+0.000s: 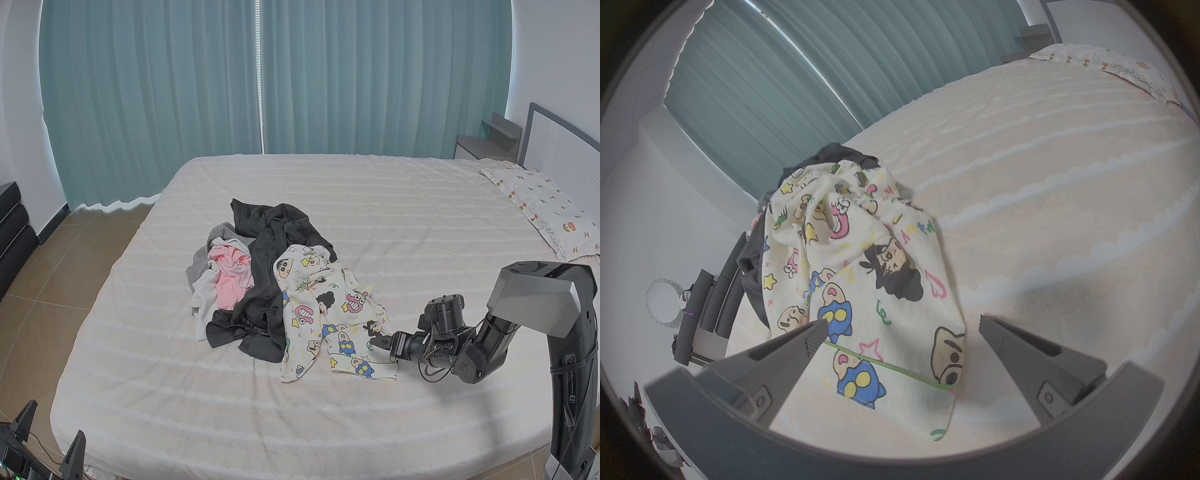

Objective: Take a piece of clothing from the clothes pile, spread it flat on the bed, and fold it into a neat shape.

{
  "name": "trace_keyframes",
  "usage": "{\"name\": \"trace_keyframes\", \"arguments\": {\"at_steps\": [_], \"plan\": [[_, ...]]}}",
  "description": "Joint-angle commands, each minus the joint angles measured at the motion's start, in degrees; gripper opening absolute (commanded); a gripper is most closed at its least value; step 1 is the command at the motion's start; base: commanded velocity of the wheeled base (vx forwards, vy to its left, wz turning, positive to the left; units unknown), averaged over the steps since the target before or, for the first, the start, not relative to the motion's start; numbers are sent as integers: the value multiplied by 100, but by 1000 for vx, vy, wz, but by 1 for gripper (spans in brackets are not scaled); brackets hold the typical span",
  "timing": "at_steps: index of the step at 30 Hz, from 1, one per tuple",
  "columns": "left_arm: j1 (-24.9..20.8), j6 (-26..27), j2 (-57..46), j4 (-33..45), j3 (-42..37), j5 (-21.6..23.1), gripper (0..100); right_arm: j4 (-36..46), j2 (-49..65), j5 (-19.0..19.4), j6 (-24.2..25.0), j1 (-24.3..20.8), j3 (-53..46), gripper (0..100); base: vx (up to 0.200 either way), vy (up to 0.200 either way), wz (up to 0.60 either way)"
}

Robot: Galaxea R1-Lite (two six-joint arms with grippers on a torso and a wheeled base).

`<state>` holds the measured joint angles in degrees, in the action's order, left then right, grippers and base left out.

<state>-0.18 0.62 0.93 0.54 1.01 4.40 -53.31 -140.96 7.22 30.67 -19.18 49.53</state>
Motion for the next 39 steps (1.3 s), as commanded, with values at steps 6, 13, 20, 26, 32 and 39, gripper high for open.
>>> {"name": "trace_keyframes", "arguments": {"at_steps": [6,13,20,26,32,39], "plan": [[1,-1,-93,-1,-101,-1,100,66,-230,-10,-35,-350,285,100,0,0,0],[1,-9,-93,-1,-101,-1,100,497,-336,-10,-228,-455,672,100,0,0,0],[1,-9,-93,-1,-101,-1,100,1007,-415,-36,-641,-517,936,0,0,0,0],[1,-9,-93,-1,-101,-1,100,980,-432,-124,-659,-526,936,0,0,0,0],[9,-1,-93,-1,-101,-1,100,242,-424,-142,-580,-499,575,0,0,0,0],[1,-1,-93,-1,-101,-1,100,-2087,-125,-98,-246,-535,-673,0,0,0,0]]}}
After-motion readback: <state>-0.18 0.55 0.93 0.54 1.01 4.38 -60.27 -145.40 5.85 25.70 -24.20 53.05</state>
